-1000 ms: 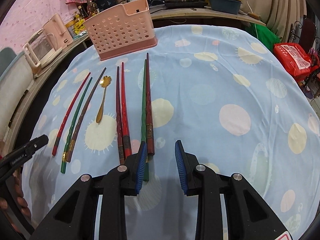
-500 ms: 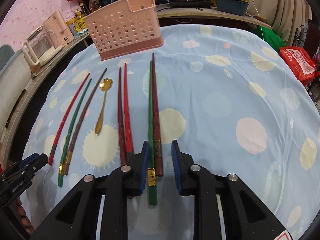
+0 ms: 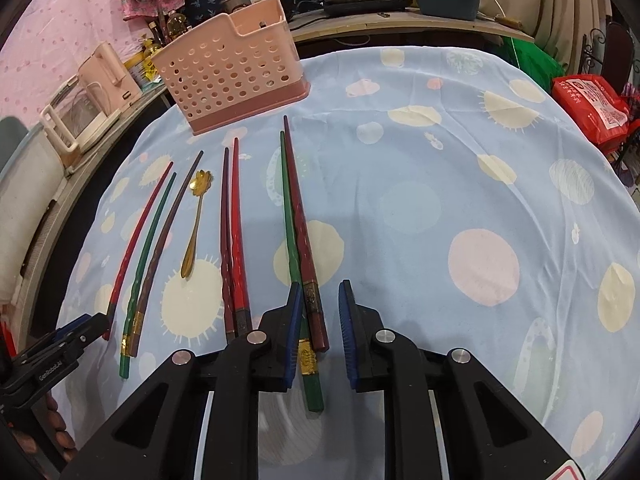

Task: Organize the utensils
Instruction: 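Grasp a brown chopstick with the right tool while the left tool grasps a red chopstick, then lift both held chopsticks and carry them over the pink caddy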

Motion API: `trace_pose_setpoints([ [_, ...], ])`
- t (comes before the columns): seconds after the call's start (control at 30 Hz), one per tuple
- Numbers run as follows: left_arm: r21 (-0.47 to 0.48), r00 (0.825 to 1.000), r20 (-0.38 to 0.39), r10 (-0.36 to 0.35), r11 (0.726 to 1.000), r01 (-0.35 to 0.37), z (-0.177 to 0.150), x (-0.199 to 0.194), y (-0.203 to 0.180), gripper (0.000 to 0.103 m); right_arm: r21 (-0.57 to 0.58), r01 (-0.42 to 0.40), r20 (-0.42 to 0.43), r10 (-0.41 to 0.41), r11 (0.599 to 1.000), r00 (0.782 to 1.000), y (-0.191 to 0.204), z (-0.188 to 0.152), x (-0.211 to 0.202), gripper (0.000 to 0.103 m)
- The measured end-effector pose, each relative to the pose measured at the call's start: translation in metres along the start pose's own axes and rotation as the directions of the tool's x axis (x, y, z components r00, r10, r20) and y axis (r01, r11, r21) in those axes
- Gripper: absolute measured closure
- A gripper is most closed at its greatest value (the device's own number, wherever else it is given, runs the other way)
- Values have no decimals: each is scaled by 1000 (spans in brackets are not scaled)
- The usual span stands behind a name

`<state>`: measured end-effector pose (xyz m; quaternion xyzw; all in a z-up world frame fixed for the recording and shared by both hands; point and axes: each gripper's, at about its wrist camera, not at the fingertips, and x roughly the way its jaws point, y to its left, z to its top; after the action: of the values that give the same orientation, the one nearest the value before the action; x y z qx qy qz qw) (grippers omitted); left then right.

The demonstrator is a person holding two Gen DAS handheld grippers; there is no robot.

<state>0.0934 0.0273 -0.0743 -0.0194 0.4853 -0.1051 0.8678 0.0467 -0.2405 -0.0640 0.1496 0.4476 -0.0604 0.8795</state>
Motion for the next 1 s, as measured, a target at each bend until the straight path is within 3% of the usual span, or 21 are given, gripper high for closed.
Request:
trace_pose_setpoints([
  [0.1, 5, 1000, -8, 4, 1000, -4, 1, 4, -1, 59, -21, 15, -15, -15, 1000, 1000, 2, 0, 5, 91],
  [0.43, 7, 1000, -4, 24, 1000, -24, 3, 10, 1, 62, -43, 28, -16, -29, 999, 999, 3, -1, 11, 93],
  [0.57, 31, 1000, 4, 29, 999, -29, 4, 11, -3, 75, -73, 46, -3, -46, 996, 999, 7, -2, 12, 93],
  [0.63, 37, 1000, 3, 19, 999, -19, 5, 12, -3, 90, -85, 53, 0, -54, 995, 999, 8, -3, 12, 94],
  [0.7, 42, 1000, -1, 5, 999, -4, 5, 12, -4, 95, -85, 51, 1, -51, 995, 999, 8, -3, 11, 95],
  [1.0, 21, 999, 8, -35, 999, 35, 4, -3, -3, 96, -61, 29, 34, -27, 998, 999, 2, -6, -16, 96],
])
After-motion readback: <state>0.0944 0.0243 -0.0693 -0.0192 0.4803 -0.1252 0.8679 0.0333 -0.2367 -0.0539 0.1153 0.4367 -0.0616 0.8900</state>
